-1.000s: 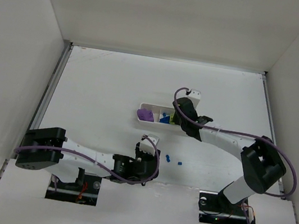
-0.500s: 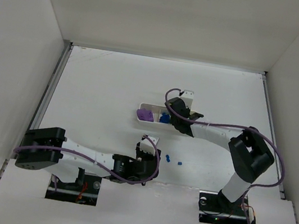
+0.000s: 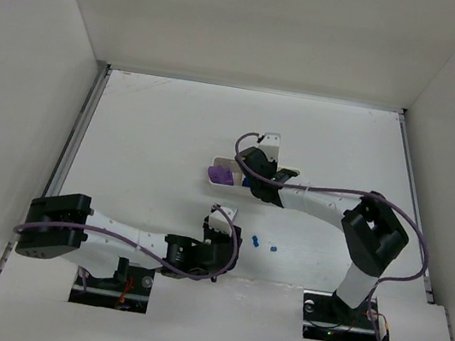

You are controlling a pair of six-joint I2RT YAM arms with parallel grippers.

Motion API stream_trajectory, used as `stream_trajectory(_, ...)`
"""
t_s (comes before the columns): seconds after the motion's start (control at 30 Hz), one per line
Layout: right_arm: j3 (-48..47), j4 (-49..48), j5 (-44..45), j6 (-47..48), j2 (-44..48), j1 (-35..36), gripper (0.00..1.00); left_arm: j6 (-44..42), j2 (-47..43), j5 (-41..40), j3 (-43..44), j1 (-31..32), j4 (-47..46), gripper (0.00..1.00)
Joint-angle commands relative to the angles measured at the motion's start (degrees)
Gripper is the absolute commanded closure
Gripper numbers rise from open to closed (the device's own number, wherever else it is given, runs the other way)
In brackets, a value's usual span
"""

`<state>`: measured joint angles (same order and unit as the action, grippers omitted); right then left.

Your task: Sort the legos into containers by color

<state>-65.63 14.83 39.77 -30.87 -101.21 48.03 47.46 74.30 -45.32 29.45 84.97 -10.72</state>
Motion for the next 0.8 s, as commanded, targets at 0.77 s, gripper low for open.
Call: stream_trajectory(0.77,-1.7,-1.91,-1.98,-1.3,0.21,-0.7,1.0,-0.26,-6.36,-1.44,-3.7,-1.26,-1.06,0.57)
